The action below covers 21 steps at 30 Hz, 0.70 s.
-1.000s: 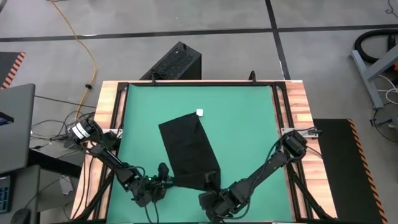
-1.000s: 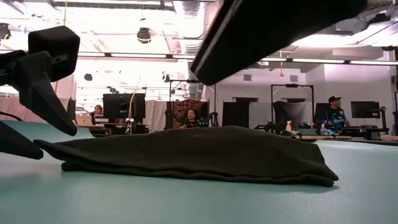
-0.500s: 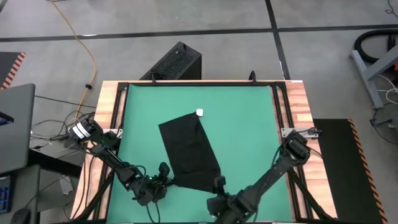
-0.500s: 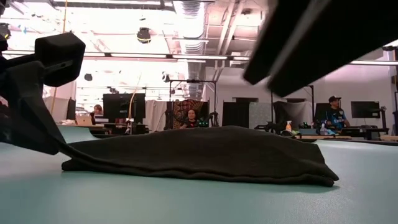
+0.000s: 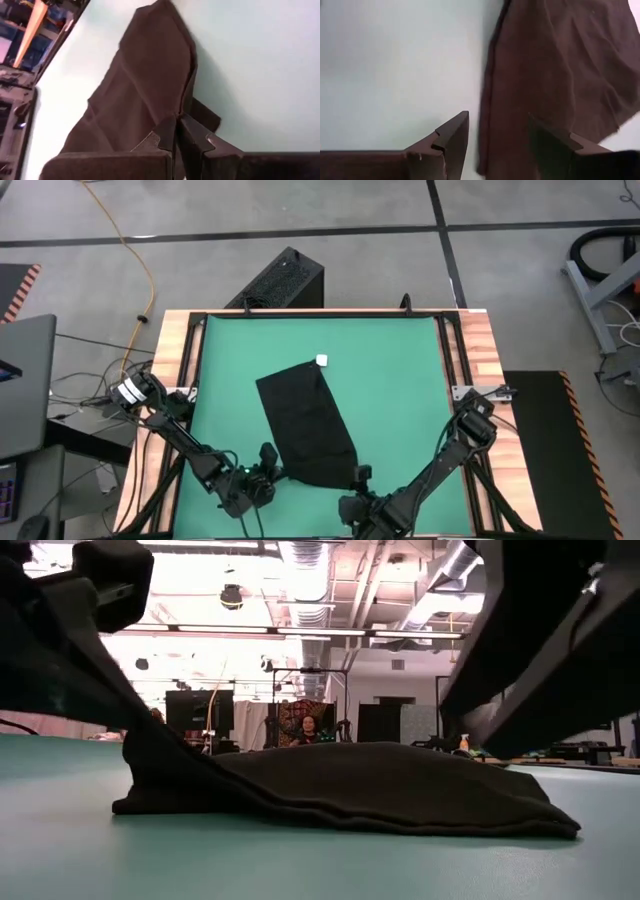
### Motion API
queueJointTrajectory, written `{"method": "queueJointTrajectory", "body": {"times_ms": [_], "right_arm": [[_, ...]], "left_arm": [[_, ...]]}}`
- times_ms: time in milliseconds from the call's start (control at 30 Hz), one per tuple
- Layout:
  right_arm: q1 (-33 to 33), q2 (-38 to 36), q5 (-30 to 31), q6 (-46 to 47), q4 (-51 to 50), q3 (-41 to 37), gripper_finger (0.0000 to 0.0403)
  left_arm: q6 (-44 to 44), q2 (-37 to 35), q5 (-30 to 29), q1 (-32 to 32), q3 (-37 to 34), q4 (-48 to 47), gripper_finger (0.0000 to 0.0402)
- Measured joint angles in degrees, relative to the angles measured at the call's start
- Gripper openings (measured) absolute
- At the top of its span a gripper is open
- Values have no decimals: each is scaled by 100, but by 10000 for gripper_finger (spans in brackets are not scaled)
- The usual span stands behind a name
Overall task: Roll towel
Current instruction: Roll the black towel
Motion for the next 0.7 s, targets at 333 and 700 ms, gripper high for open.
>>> {"method": "queueJointTrajectory", "body": {"times_ms": [333, 700], "right_arm": [[244, 0, 153, 755, -79, 0, 217], [261, -7, 215, 1249, 119, -590, 217]], "left_arm": [[48, -9, -443, 0, 319, -296, 0], [208, -13, -644, -2, 516, -287, 0]]}}
